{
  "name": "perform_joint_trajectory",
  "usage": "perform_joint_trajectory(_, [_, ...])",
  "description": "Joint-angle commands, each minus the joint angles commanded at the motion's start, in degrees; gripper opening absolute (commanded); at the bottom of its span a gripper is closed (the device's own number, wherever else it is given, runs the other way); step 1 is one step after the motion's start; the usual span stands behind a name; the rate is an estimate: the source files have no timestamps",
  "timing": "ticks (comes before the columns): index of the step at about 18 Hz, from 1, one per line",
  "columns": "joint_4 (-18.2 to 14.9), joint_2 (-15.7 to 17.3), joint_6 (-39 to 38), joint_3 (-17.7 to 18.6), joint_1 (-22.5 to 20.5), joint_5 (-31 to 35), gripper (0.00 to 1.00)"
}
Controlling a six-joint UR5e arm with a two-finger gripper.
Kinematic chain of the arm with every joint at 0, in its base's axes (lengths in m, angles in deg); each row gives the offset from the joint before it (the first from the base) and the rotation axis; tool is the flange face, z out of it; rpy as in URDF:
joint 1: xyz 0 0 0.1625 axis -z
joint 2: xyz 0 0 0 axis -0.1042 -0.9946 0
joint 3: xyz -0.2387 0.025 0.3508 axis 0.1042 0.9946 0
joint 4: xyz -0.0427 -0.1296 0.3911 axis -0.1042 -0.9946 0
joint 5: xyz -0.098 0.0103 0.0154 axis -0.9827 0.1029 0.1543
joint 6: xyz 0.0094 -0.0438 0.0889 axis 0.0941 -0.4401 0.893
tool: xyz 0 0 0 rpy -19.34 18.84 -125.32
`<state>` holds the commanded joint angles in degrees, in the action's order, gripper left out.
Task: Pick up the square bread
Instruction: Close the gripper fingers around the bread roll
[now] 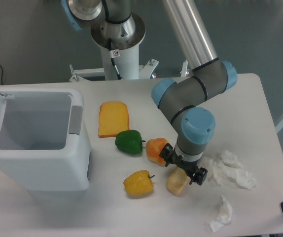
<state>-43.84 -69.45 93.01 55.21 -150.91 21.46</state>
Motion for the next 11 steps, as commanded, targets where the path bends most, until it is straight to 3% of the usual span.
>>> perform_joint_trajectory(11, [1.32,-1.23,0.09,0.09,0.44,1.58,1.00])
